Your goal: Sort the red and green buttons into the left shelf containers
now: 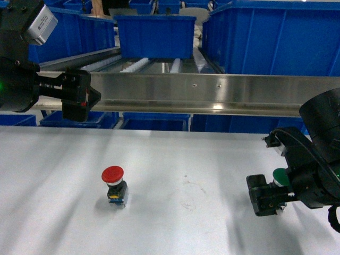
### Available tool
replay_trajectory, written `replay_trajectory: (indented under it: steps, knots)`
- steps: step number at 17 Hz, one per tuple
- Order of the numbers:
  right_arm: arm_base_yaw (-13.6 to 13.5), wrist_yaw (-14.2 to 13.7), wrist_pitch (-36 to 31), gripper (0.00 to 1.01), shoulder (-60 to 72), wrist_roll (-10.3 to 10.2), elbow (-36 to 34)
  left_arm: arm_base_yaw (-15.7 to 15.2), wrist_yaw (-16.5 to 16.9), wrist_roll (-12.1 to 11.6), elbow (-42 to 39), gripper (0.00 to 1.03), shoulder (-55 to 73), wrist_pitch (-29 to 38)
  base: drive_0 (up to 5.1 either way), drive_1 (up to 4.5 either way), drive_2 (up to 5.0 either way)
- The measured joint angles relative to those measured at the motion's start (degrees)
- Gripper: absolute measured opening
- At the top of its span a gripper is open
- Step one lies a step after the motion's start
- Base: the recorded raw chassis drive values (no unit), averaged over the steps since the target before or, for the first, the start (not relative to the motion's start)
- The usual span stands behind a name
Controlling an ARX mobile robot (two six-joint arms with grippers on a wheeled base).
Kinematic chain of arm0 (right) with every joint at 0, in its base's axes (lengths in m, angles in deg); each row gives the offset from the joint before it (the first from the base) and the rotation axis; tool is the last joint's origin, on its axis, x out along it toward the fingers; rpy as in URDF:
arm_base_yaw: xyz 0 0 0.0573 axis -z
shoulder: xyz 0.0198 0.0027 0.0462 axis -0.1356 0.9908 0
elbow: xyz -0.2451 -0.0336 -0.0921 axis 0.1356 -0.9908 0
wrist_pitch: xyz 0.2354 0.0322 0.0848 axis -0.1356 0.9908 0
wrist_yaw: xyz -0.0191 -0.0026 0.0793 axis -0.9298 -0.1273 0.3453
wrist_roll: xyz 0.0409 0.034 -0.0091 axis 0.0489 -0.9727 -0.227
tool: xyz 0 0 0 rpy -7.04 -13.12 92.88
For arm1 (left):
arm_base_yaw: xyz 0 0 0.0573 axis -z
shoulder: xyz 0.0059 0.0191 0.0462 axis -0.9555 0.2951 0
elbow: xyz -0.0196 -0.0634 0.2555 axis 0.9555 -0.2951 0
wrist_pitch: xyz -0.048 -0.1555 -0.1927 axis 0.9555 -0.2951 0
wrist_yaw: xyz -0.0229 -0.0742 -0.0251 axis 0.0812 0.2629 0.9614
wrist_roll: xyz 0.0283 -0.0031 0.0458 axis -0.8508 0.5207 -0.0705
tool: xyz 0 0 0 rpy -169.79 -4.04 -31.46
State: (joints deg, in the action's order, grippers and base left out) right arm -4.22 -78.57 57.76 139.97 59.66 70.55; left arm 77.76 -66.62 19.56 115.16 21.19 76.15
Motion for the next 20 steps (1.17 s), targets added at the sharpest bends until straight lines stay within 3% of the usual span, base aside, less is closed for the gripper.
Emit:
replay_trajectory:
  steps: [2,6,10,14,16,20]
  knots:
    - [-1.1,-1.7,-2.4,0.98,0.0,-1.1,-1.5,0.0,0.0,0.0,0.0,0.98,0.0,0.0,0.0,0.0,0.0]
    - [-3.1,-5.2,-9.9,0.98,-2.7,-6.4,-4.9,0.0,0.0,0.0,0.0,0.98,0.0,0.0,0.0,0.0,0.0]
    - [-3.7,-6.6,-11.5,0.98,-3.4,-9.9,-7.3,0.0,0.0,0.0,0.0,0.98,0.0,0.0,0.0,0.0,0.0]
    - [-3.2,-7.2,-11.1,0.98,-4.6,-10.5,-7.2,0.0,0.0,0.0,0.0,0.98,0.0,0.0,0.0,0.0,0.0]
    - [-2.1,-5.5,-8.0,0.98,-4.9,-10.7,-4.8,0.0,0.0,0.0,0.0,0.98,0.0,0.0,0.0,0.0,0.0]
    - [-1.0,-5.6,-7.7,0.98,-4.9,-9.5,-2.7,0.0,0.0,0.0,0.0,0.98,0.0,0.0,0.0,0.0,0.0]
